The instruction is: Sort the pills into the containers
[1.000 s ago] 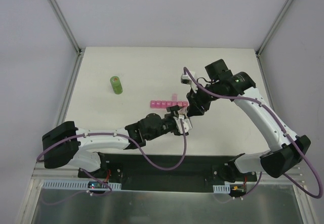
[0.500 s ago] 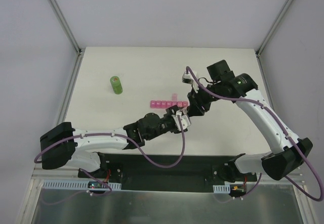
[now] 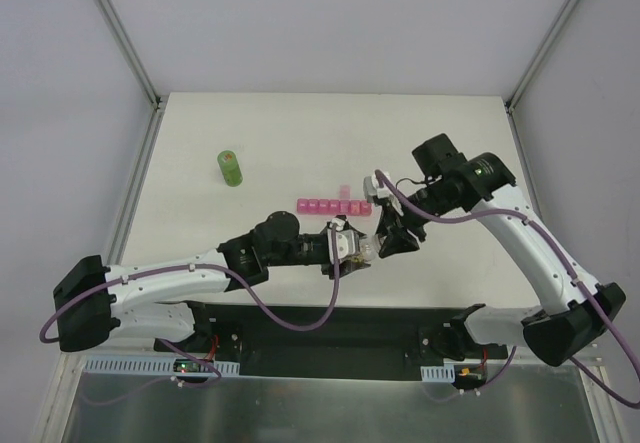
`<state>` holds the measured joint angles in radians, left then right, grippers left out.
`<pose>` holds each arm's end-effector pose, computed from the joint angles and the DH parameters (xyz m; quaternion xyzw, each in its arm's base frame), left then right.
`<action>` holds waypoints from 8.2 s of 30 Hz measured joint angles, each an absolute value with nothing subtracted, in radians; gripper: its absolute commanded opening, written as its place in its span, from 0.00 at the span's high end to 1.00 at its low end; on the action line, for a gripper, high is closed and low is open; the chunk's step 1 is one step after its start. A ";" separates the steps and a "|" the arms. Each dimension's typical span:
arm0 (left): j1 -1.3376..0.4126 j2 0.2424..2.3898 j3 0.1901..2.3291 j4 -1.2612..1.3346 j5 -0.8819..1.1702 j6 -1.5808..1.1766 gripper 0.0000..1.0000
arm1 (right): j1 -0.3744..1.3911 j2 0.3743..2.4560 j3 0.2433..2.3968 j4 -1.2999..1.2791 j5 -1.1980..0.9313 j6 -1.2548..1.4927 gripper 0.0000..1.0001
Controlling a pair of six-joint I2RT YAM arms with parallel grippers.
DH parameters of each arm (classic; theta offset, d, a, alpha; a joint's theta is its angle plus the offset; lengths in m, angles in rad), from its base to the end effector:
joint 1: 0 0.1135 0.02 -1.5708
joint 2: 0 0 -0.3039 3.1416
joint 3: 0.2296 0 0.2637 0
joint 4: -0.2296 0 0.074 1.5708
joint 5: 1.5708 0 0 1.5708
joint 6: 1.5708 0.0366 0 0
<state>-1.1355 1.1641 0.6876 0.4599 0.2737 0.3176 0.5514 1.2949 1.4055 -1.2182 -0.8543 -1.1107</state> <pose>0.1027 -0.2442 0.3264 0.5407 0.4644 -0.3655 0.5987 0.1811 0.1438 0.4062 -0.7184 0.5269 0.3299 0.3121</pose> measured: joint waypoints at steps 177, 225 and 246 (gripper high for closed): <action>-1.018 1.084 0.669 0.339 0.229 0.075 0.94 | 0.662 1.420 1.542 -1.029 -0.734 -0.636 0.99; -0.993 1.071 0.543 0.517 0.169 0.059 1.00 | 0.540 1.354 1.349 -0.707 -0.890 -0.164 0.31; -0.993 1.058 0.543 0.542 0.147 0.059 1.00 | 0.529 1.383 1.330 -0.694 -0.929 -0.182 0.76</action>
<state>-0.9928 1.0580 0.5430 0.5419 0.1471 0.0586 0.5293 1.3830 1.3296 -0.6937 -0.9295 -0.1818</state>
